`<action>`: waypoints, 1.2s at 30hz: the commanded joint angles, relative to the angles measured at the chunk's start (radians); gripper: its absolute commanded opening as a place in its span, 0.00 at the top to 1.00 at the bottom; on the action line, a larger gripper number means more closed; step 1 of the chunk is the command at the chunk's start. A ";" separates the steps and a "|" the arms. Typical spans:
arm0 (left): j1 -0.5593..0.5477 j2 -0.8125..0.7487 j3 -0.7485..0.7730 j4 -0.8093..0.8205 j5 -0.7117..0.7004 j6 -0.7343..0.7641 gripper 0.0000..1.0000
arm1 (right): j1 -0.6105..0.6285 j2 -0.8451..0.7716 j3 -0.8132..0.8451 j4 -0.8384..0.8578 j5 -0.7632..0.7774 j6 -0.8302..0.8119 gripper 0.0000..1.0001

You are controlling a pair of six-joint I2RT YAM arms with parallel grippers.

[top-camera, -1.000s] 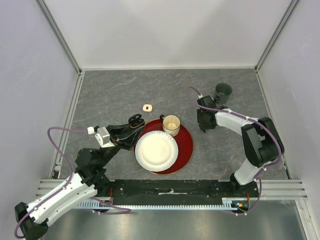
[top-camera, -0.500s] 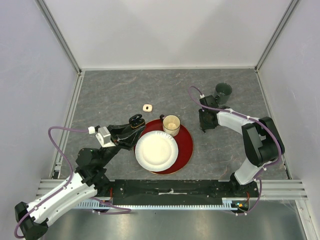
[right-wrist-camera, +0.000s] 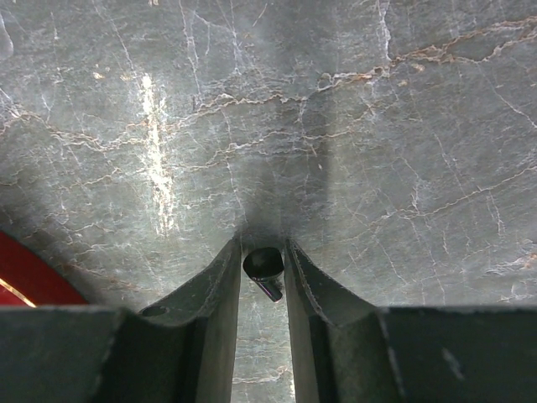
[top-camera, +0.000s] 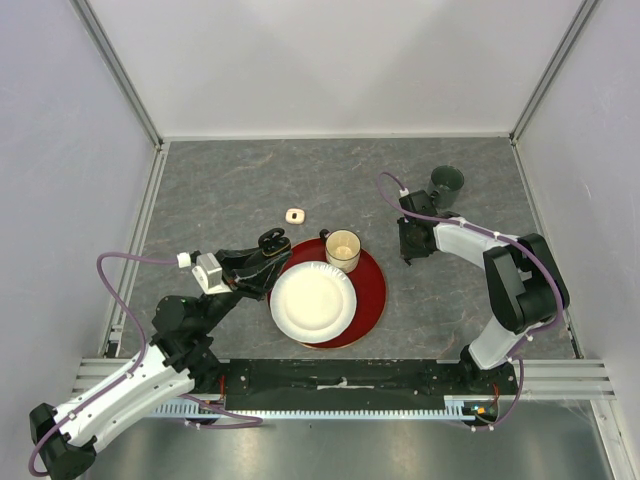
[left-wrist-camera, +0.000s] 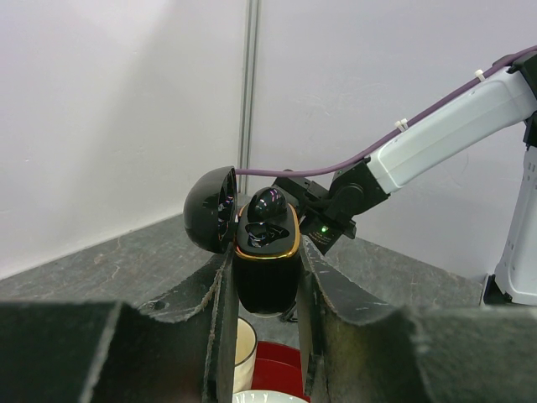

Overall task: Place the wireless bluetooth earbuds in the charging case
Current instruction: Pick up the earbud from the center of the board.

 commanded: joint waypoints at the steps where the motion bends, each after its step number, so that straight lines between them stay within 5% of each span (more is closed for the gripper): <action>1: 0.002 -0.006 0.007 0.028 -0.003 -0.015 0.98 | -0.004 0.010 -0.015 -0.019 0.005 0.011 0.66; 21: 0.001 -0.008 0.004 0.020 -0.008 -0.015 0.98 | -0.004 -0.011 -0.034 -0.031 -0.035 -0.011 0.66; 36: 0.002 -0.003 -0.002 0.031 -0.008 -0.015 0.98 | -0.004 -0.053 -0.017 -0.022 -0.071 0.038 0.84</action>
